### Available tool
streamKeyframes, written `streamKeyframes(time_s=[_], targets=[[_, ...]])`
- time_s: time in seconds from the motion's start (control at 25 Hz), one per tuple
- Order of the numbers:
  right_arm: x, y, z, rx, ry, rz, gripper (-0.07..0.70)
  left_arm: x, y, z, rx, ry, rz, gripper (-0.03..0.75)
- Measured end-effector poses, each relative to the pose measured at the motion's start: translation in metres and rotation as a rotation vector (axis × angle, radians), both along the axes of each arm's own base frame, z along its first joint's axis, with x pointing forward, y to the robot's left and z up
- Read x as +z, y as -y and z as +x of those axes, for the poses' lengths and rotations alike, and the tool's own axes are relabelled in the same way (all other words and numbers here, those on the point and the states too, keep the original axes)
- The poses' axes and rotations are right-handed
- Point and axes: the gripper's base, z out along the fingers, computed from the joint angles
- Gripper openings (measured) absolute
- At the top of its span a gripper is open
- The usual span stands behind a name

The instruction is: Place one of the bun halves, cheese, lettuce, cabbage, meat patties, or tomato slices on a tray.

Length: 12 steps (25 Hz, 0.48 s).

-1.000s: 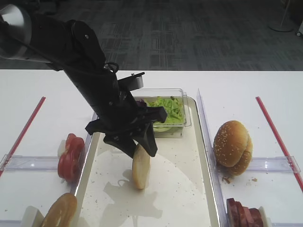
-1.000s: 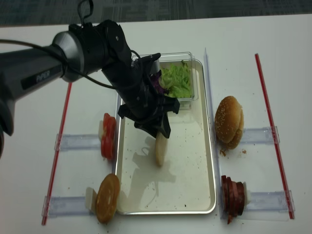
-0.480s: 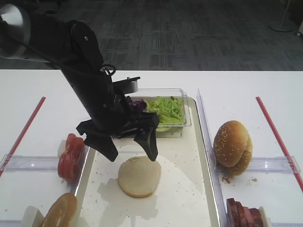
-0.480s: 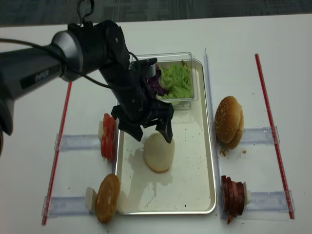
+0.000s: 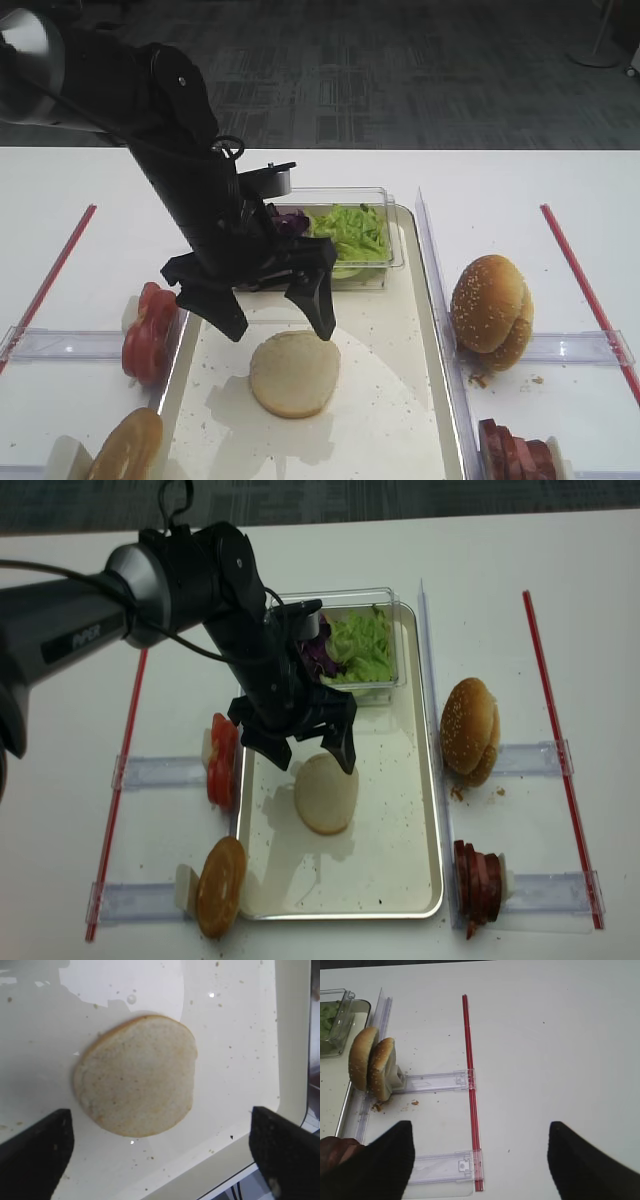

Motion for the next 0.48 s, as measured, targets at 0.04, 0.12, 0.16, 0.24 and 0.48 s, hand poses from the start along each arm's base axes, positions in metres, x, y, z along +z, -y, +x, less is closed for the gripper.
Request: streamKeyframes(time_s=[0.04,0.12,0.16,0.24,0.48], targets=[[0.000,0.000,0.000,0.000,0.000,0.000,0.571,0.000,0.000,0.000,0.000,0.000,0.000,0.654],[0.000,0.000,0.000,0.000,0.000,0.000,0.571,0.000,0.000,0.000,0.000,0.000,0.000,0.654],[0.000,0.000,0.000,0.000,0.000,0.000,0.571,0.000,0.000,0.000,0.000,0.000,0.000,0.654],[0.000,0.000,0.000,0.000,0.000,0.000,0.571,0.000,0.000,0.000,0.000,0.000,0.000,0.654],[0.000,0.000,0.000,0.000,0.000,0.000,0.571,0.026,0.001,0.002,0.005,0.071,-0.038,0.654]])
